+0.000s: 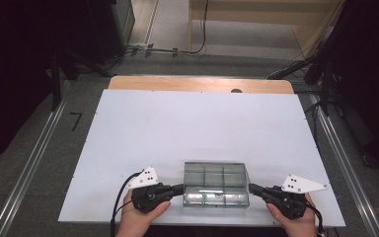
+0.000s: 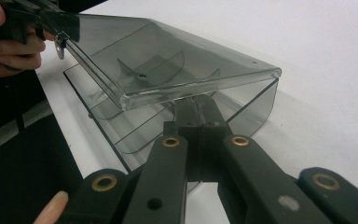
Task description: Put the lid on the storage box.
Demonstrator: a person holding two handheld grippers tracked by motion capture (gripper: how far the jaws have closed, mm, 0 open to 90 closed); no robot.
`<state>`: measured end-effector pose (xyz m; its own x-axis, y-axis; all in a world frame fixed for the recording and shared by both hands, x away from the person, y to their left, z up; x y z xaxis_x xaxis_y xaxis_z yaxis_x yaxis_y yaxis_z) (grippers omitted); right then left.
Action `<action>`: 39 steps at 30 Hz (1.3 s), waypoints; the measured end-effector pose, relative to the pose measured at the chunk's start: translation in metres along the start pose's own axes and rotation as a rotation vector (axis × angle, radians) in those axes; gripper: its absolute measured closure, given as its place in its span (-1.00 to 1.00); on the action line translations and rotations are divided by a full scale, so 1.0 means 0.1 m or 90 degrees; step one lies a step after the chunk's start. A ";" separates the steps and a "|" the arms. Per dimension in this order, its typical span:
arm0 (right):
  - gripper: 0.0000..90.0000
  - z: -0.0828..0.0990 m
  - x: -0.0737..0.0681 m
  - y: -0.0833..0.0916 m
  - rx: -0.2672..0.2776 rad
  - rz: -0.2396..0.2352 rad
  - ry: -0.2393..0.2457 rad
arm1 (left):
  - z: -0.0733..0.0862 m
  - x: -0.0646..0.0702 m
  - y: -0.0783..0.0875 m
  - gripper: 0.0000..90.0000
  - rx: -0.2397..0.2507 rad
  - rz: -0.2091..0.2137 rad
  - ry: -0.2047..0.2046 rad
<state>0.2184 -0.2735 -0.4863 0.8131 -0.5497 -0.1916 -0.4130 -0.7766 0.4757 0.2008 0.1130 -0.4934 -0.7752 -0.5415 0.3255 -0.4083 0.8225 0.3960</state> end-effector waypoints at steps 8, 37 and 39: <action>0.94 0.05 -0.01 0.00 -0.015 0.004 0.007 | 0.03 0.00 -0.01 0.99 -0.020 -0.006 -0.003; 0.95 0.13 0.06 -0.08 -0.076 0.006 0.013 | 0.11 -0.03 -0.03 1.00 -0.092 -0.012 -0.024; 0.95 0.13 0.06 -0.08 -0.079 0.004 0.011 | 0.11 -0.04 -0.03 1.00 -0.095 -0.011 -0.023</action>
<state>0.2215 -0.2748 -0.5026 0.8176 -0.5488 -0.1739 -0.3653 -0.7280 0.5801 0.1997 0.1147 -0.5057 -0.7866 -0.5467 0.2869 -0.3481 0.7764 0.5254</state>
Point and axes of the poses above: each handheld gripper's, and its own axes: y roughly backward along the jaws, z roughly out of its underside, x roughly to its right, the point moved 1 cm from there along -y, roughly forward along the jaws, and after that the axes turned 1 degree about -z, right-handed, at the moved point
